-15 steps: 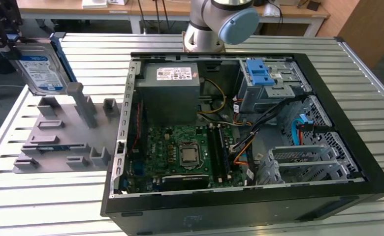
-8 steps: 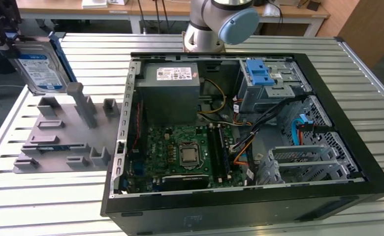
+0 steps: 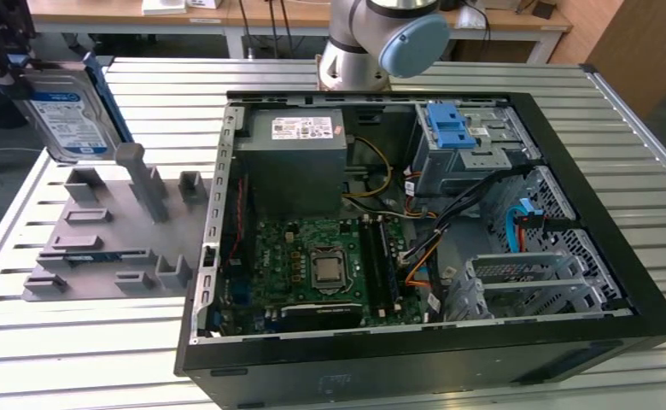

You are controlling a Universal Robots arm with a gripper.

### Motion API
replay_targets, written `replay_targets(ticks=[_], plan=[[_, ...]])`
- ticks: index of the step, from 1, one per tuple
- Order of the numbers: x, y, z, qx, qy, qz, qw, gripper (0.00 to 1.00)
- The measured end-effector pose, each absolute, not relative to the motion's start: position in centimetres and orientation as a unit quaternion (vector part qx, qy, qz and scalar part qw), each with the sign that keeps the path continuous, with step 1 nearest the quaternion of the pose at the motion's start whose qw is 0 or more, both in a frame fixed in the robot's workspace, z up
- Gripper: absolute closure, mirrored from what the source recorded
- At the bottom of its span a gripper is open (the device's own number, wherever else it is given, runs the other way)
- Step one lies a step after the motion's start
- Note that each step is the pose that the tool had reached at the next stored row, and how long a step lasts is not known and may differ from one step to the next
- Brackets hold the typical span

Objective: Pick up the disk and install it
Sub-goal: 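Pick up the disk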

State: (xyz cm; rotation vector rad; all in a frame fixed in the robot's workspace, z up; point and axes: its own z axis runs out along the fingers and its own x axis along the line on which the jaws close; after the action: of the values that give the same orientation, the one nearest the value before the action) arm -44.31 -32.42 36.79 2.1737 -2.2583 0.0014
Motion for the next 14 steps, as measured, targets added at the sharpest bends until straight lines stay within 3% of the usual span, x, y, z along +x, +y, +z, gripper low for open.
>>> replay_targets(ticks=[14], plan=[[-44.31,-32.41,37.53,0.693,-0.720,0.000,0.004,0.64]])
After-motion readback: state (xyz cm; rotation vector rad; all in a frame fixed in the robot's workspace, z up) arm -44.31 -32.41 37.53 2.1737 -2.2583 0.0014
